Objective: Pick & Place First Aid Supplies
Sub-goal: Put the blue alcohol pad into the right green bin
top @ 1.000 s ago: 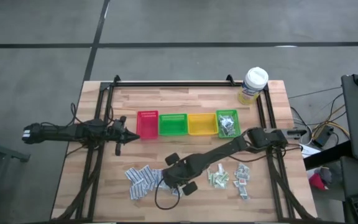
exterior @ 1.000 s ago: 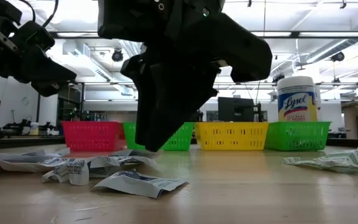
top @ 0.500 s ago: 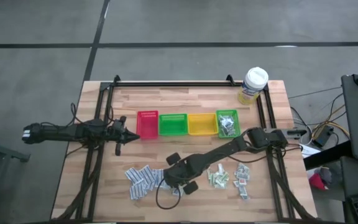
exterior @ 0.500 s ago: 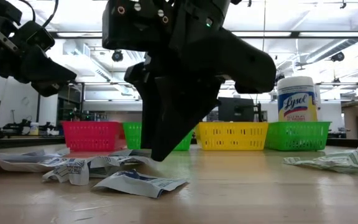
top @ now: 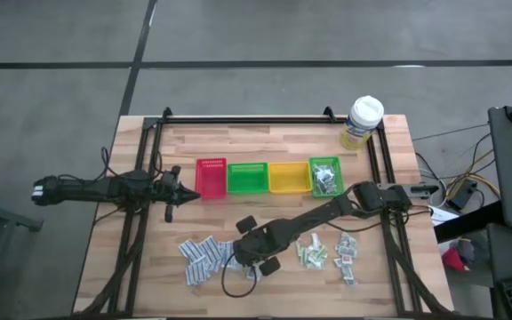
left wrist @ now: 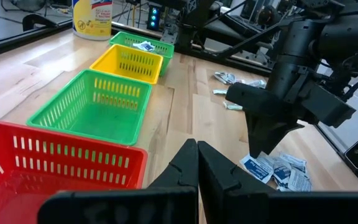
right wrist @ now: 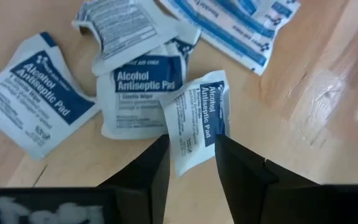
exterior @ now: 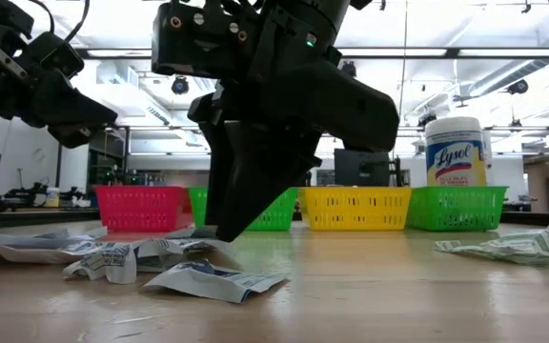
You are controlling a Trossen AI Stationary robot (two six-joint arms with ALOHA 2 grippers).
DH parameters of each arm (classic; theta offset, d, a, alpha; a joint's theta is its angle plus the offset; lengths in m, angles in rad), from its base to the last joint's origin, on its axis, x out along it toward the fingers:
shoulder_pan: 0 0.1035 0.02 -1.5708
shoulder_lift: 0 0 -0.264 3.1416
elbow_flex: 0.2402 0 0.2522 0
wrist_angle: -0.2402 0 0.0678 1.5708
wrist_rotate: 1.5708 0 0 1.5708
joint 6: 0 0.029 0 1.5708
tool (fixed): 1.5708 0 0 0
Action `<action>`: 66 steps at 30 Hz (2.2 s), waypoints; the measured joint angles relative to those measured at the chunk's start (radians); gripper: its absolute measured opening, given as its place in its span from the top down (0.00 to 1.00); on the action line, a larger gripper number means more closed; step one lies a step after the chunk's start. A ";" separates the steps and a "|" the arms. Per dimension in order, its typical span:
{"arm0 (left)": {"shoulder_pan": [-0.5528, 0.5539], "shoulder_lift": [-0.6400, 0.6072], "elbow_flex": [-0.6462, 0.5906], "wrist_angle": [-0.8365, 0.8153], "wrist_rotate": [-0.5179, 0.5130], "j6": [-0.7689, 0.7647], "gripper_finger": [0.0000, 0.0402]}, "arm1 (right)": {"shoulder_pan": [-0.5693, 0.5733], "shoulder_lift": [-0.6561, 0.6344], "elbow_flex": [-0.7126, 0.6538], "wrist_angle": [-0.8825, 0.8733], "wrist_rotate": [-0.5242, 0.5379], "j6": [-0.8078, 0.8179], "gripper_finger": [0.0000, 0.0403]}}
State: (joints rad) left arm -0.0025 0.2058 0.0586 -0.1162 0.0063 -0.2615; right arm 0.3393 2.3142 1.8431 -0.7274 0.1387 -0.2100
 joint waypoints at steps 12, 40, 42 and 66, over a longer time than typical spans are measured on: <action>0.000 0.000 0.000 0.000 0.000 0.000 1.00 | -0.005 0.000 0.000 0.012 0.004 0.000 0.79; 0.000 0.000 0.000 0.000 0.000 0.005 1.00 | -0.042 -0.006 0.087 0.012 0.011 -0.057 0.74; 0.000 0.000 0.000 0.000 0.000 0.004 1.00 | -0.058 -0.006 0.089 0.012 -0.014 -0.055 0.73; 0.000 0.000 -0.007 0.012 -0.008 0.005 1.00 | -0.115 -0.002 0.036 0.106 -0.191 -0.051 0.71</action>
State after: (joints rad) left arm -0.0021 0.2054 0.0513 -0.1040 -0.0021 -0.2569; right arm 0.2244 2.3127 1.8786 -0.6219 -0.0523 -0.2613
